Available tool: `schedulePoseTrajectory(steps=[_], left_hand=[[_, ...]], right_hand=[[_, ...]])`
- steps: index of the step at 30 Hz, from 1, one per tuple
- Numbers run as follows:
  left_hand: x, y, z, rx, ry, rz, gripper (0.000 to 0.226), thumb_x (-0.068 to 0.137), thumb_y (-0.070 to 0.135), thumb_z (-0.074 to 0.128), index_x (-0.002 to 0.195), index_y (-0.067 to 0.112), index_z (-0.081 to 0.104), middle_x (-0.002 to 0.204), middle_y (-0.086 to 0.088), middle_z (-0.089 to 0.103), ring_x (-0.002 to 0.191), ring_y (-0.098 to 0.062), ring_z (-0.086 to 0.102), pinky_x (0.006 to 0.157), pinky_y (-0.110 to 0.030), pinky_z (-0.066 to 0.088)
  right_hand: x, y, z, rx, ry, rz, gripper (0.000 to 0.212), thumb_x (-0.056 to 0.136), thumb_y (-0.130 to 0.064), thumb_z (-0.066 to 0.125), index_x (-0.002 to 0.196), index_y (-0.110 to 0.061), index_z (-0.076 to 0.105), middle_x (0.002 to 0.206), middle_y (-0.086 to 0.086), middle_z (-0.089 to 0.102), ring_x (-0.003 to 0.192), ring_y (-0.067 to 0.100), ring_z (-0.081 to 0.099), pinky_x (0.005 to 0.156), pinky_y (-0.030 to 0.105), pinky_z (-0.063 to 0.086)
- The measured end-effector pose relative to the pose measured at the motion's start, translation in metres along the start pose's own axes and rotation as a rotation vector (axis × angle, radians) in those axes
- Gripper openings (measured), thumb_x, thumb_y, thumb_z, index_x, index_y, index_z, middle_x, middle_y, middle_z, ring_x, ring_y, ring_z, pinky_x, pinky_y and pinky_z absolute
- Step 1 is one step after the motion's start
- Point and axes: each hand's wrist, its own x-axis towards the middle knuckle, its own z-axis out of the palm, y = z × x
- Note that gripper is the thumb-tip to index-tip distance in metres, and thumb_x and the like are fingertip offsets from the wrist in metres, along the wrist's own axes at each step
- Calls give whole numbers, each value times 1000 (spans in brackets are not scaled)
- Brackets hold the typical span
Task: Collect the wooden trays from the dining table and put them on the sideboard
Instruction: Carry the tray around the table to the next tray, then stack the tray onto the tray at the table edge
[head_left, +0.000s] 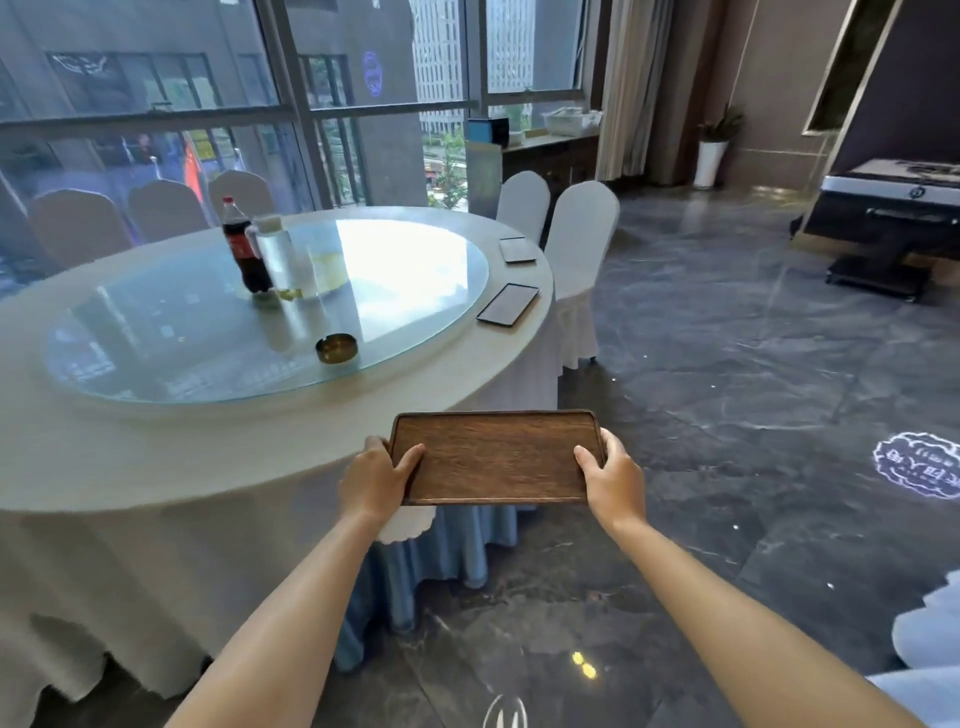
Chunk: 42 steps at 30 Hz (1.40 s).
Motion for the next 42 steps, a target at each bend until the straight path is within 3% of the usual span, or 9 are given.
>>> schedulePoseTrajectory(steps=[3, 11, 19, 28, 33, 42], left_hand=[[72, 20, 33, -10, -16, 19, 50, 89, 44, 51, 108, -2, 50, 106, -22, 66, 96, -38, 61, 71, -37, 41], [277, 100, 99, -67, -57, 10, 50, 88, 46, 52, 107, 0, 51, 106, -22, 66, 100, -39, 60, 80, -41, 45], [399, 164, 170, -100, -109, -14, 38, 88, 43, 54, 88, 9, 39, 102, -24, 66, 99, -39, 60, 78, -41, 45], [508, 230, 255, -137, 6, -234, 48, 89, 38, 55, 106, -7, 51, 108, -29, 64, 104, -41, 58, 85, -42, 44], [551, 257, 284, -152, 91, -363, 49, 90, 38, 55, 107, -8, 50, 109, -28, 63, 104, -41, 58, 84, -41, 43], [609, 235, 306, -148, 213, -597, 49, 91, 38, 51, 110, -7, 48, 112, -28, 62, 107, -41, 57, 87, -41, 44]], right_hand=[[74, 1, 18, -12, 23, 12, 51, 93, -24, 51, 138, -5, 39, 137, 15, 53, 127, 29, 48, 107, 42, 40], [289, -29, 45, -73, 68, 36, 50, 92, -27, 50, 137, -7, 41, 136, 13, 54, 124, 30, 50, 105, 43, 41], [447, -14, 50, -140, 35, 56, 52, 94, -27, 48, 140, -6, 36, 142, 15, 47, 132, 30, 42, 107, 38, 35], [644, -1, 63, -233, -205, -99, 46, 96, -26, 42, 138, -8, 37, 133, 16, 55, 120, 34, 52, 96, 39, 44], [739, -4, 79, -306, -359, -174, 51, 96, -30, 40, 141, -9, 32, 138, 16, 49, 125, 34, 47, 99, 42, 42], [831, -10, 163, -262, -645, -322, 43, 96, -25, 42, 135, -7, 39, 127, 16, 56, 117, 33, 52, 95, 39, 42]])
